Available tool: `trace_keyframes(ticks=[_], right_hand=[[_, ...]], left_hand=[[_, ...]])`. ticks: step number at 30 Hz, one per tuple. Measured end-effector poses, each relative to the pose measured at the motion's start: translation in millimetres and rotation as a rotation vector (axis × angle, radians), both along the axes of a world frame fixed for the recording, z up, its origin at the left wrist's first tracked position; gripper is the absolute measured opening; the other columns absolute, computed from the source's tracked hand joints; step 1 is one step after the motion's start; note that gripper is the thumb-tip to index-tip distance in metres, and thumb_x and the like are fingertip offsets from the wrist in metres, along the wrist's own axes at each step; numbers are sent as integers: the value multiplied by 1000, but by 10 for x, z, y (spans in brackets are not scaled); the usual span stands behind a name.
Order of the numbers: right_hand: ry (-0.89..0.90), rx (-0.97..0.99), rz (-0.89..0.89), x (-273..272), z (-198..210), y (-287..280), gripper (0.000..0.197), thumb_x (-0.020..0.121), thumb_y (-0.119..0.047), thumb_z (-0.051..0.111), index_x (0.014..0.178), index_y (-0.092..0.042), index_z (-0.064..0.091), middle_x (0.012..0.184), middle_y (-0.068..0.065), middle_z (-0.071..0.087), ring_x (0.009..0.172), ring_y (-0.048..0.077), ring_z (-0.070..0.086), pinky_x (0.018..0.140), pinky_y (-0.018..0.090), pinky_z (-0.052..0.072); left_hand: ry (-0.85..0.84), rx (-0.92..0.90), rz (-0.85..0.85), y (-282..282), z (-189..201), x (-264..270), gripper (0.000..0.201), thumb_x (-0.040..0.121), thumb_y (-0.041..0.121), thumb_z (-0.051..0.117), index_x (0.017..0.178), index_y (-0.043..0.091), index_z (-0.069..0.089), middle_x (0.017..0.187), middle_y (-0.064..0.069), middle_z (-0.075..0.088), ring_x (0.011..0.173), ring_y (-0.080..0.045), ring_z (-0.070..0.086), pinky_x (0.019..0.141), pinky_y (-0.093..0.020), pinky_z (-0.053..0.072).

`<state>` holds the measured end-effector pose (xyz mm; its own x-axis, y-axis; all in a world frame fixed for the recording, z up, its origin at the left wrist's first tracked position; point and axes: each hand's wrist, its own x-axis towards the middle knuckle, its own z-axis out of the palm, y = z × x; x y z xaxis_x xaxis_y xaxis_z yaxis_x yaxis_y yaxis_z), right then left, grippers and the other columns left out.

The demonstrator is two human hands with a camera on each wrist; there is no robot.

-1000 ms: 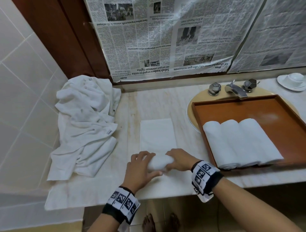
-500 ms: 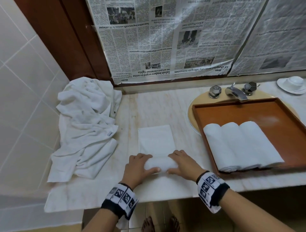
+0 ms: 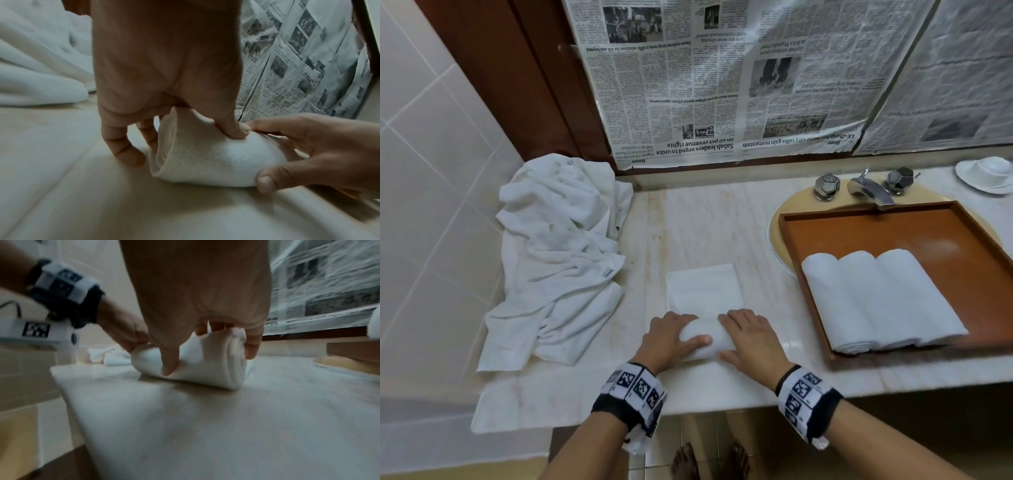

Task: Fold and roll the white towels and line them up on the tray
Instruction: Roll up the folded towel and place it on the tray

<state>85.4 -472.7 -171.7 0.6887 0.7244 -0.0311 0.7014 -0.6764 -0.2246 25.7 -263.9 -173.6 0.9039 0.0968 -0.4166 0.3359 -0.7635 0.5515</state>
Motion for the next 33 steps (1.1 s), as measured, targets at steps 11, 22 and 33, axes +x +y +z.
trace_keyframes(ticks=[11,22,33], right_hand=[[626,13,-79,221,245,-91,62,84,-61,66,129,-20,55,126,-2,57,112,17,52,94,31,43],[542,-77,-22,293,206,-42,61,79,-55,73,128,-23,56,124,-3,54,115,19,50,95,34,43],[-45,28,-20,-174,-29,-107,81,64,-51,81,130,-11,55,123,7,58,110,28,61,84,38,55]], left_hand=[[-11,18,-30,-97,-10,-262,102,53,92,54,141,41,44,133,10,48,125,-17,39,104,-42,41],[-77,165,-73,-143,106,-238,85,77,78,57,149,43,31,151,14,30,137,-19,26,105,-44,38],[-6,-104,-64,75,105,41,77,71,83,59,136,42,54,134,11,56,125,-14,51,105,-35,41]])
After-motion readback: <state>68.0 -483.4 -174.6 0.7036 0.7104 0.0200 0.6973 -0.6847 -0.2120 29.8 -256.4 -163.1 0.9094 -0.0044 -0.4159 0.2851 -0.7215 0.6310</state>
